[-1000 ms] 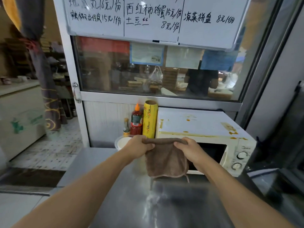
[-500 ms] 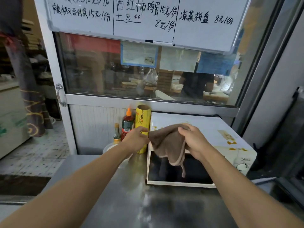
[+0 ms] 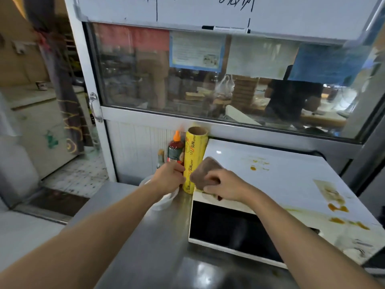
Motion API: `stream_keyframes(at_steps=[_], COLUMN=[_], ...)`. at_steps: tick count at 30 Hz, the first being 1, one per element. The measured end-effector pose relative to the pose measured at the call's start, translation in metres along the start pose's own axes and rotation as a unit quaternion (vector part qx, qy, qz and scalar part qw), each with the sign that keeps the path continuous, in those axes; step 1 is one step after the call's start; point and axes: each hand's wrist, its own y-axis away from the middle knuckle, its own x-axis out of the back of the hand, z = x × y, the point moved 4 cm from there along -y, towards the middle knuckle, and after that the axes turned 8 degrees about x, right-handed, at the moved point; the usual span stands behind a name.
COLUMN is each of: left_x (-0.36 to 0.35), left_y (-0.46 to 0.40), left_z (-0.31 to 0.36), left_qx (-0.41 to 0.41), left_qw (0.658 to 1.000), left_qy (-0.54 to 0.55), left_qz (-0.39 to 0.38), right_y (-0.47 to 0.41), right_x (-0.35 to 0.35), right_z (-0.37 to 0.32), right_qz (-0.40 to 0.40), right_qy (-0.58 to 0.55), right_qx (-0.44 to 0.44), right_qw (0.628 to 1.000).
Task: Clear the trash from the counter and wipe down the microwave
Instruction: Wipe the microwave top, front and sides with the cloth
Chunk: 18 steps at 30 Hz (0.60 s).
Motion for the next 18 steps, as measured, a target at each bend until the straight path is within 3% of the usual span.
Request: stream_keyframes(at_steps=[1, 4, 6, 9, 12, 18], left_x=[-0.002, -0.006, -0.008, -0.011, -0.011, -0.019], left_y=[0.001, 0.003, 0.006, 0.005, 0.003, -0.007], left_z=[-0.001, 0.000, 0.002, -0.001, -0.007, -0.009], left_qx=[0.006, -0.003, -0.014, -0.006, 0.011, 0.039], left_qw=[1.000, 1.000, 0.999, 0.999, 0.999, 0.999], left_qy=[0.001, -0.016, -0.034, -0.029, -0.023, -0.005], left_qz=[0.003, 0.010, 0.006, 0.011, 0.027, 0.025], right_y=[0.000, -0.014, -0.028, -0.045, -0.050, -0.034], right_x=[-0.004, 0.014, 0.017, -0.009, -0.038, -0.040], right_z=[-0.001, 0.000, 0.003, 0.016, 0.025, 0.032], right_qz=[-0.016, 0.134, 0.171, 0.066, -0.016, 0.010], right_qy=[-0.020, 0.028, 0.091, 0.129, 0.237, 0.266], right_qx=[-0.008, 0.004, 0.028, 0.027, 0.005, 0.018], right_qw=[1.000, 0.991, 0.981, 0.989, 0.971, 0.964])
